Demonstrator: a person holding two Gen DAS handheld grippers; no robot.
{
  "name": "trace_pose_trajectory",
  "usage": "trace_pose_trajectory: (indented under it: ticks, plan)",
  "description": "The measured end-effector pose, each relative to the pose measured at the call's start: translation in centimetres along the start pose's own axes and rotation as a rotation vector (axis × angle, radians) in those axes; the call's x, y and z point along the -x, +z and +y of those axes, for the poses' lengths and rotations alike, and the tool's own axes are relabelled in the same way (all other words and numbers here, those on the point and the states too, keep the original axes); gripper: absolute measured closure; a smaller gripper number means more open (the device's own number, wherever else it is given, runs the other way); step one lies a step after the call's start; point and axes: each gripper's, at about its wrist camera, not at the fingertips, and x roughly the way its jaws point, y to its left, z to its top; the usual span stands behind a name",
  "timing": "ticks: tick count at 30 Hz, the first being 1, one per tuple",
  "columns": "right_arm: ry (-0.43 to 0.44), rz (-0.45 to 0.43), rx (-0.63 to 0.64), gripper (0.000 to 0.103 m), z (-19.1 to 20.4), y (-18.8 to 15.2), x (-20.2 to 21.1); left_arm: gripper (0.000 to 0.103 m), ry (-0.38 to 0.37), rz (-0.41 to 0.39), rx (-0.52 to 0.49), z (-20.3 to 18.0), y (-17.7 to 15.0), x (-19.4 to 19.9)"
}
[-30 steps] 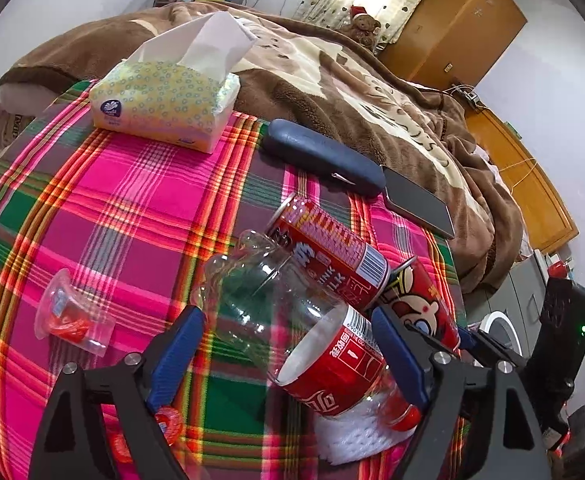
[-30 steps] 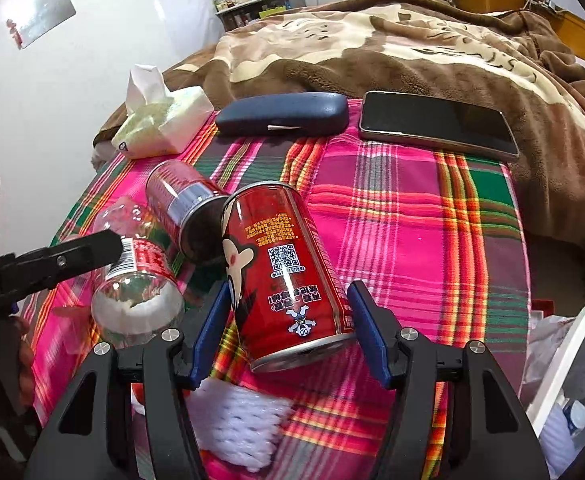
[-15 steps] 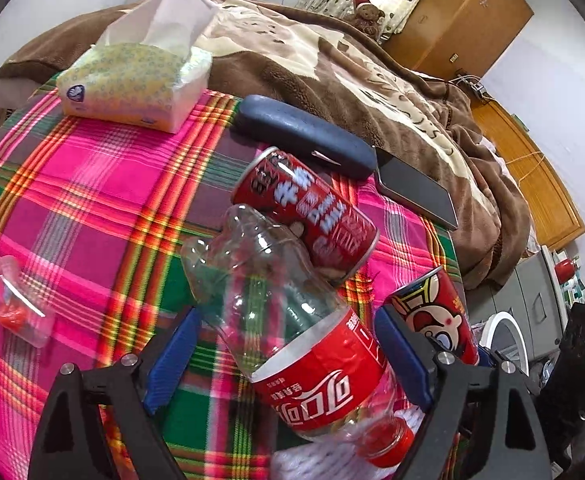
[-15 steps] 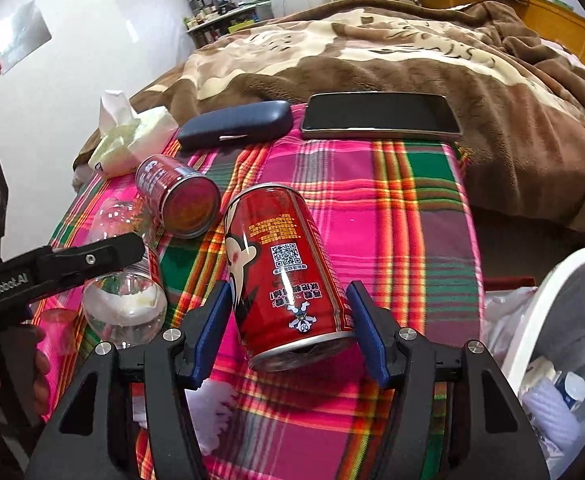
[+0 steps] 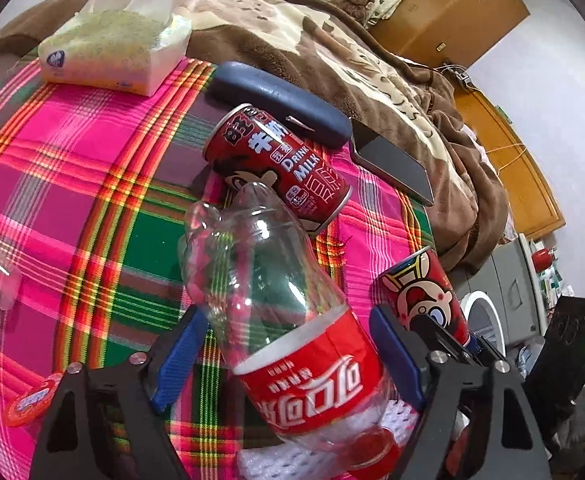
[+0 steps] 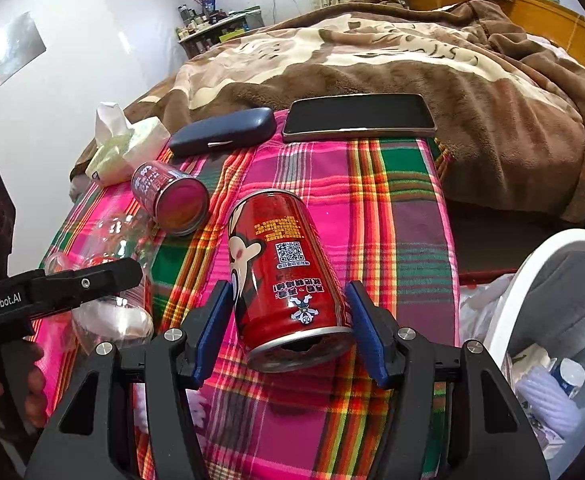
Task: Collect trash
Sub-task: 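Grasp the red can with the right tool while the left tool grasps the clear Coca-Cola bottle, then carry the red can and Coca-Cola bottle over the wastebasket and release both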
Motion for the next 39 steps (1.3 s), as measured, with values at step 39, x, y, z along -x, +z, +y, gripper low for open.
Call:
trace_pose_trajectory:
  ticks: [39]
  plan:
    - [0.058,-0.204,-0.038,0.048,-1.1,-2.1,7.8,0.038,-0.104,-0.237,-0.100,-4.9,-3.3,9.9]
